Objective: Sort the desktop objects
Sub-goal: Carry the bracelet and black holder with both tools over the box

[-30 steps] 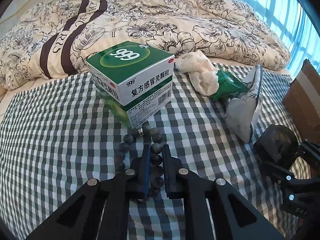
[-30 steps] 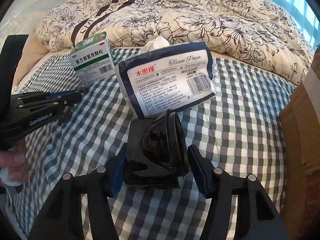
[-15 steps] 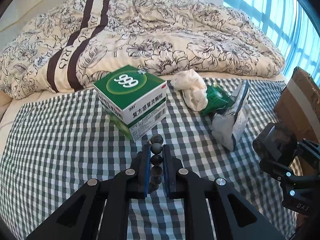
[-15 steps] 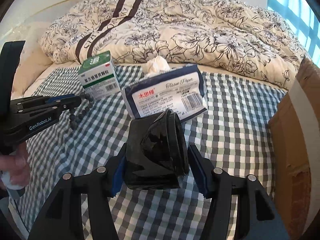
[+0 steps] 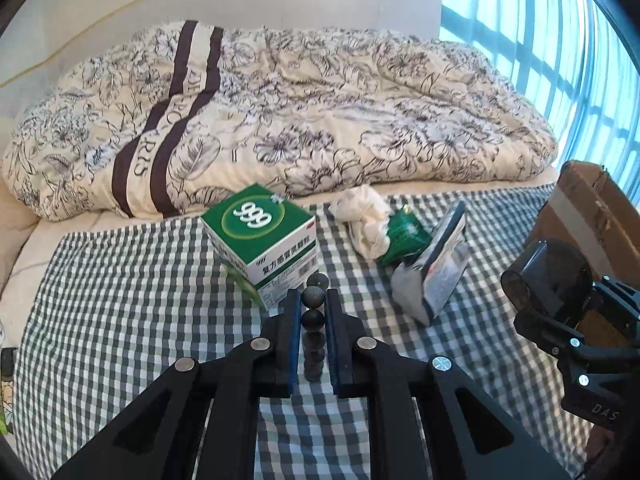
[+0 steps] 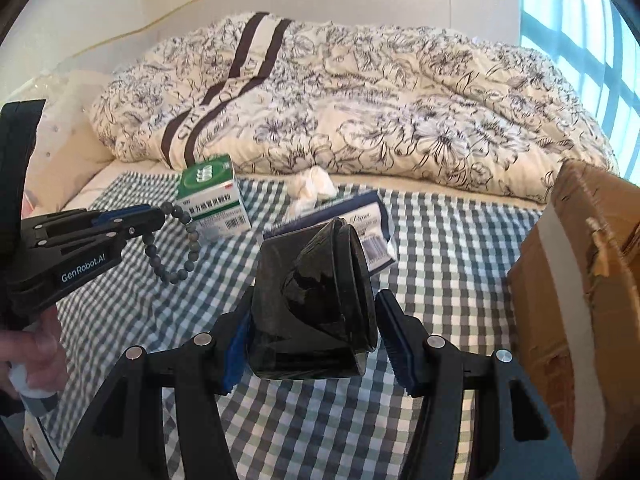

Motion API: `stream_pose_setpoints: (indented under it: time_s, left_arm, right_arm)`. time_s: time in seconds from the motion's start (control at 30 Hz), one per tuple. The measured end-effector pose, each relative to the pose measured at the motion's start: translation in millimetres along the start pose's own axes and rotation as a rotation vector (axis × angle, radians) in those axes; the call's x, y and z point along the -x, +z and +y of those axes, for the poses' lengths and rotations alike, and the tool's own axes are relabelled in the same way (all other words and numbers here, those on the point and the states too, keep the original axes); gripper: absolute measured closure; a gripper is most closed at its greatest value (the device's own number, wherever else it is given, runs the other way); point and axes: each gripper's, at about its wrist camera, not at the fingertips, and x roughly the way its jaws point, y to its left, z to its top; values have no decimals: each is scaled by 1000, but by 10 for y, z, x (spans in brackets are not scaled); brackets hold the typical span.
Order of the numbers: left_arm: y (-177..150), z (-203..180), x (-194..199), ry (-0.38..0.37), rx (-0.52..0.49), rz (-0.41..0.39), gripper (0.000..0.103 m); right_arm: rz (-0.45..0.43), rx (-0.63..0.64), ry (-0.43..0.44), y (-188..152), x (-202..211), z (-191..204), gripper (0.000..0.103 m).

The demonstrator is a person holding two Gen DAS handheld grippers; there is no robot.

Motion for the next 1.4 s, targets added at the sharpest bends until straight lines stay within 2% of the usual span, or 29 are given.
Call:
stream_pose_setpoints:
  time_s: [1.0,1.4]
  left_arm:
    - [262,-362,1167,18,-20,-228,92]
    - [325,-471,1644,21,-18,-318,92]
  right_arm:
    - [-292,-33,-11,245,1160,-113,46]
    - [-379,-39,-5,260,1613,-133,46]
